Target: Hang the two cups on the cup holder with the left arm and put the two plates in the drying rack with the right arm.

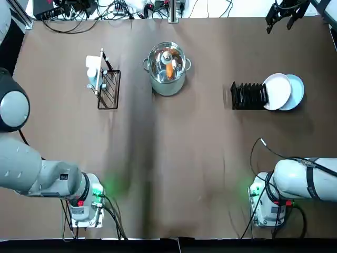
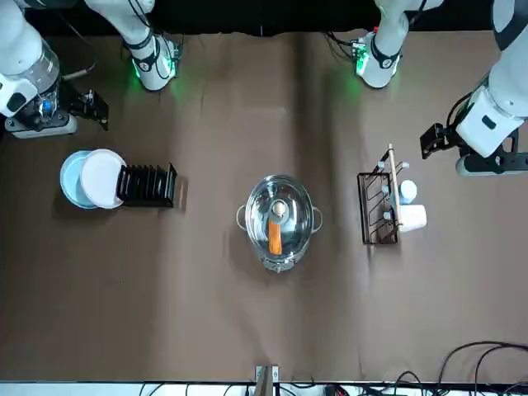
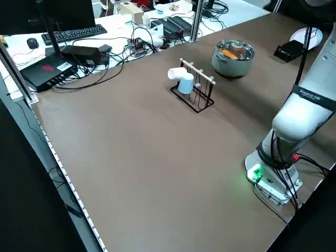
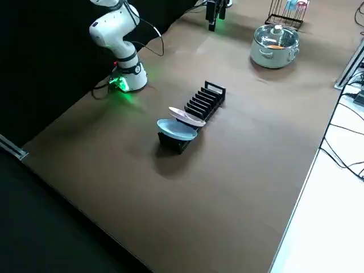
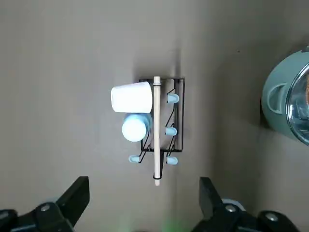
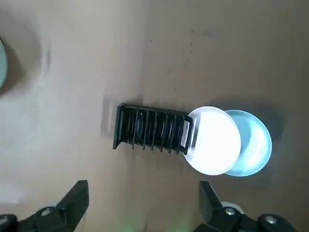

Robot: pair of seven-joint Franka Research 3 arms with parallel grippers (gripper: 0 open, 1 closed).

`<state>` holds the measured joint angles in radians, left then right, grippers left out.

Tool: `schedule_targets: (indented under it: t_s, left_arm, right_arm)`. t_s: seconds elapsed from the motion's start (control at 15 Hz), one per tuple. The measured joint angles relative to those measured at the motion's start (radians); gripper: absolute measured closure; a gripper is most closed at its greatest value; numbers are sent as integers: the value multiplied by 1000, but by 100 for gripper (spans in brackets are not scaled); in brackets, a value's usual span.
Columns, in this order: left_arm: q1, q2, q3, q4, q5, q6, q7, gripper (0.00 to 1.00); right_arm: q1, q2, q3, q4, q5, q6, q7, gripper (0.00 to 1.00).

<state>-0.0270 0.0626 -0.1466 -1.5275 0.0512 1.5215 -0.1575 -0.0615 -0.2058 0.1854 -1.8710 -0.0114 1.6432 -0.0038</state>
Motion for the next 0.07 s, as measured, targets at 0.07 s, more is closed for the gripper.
schedule_targets:
  t_s: [0.07]
  left_arm:
    - [0, 0, 0, 0, 0, 0, 0, 0]
  right_arm:
    - [0, 0, 0, 0, 0, 9, 0, 0]
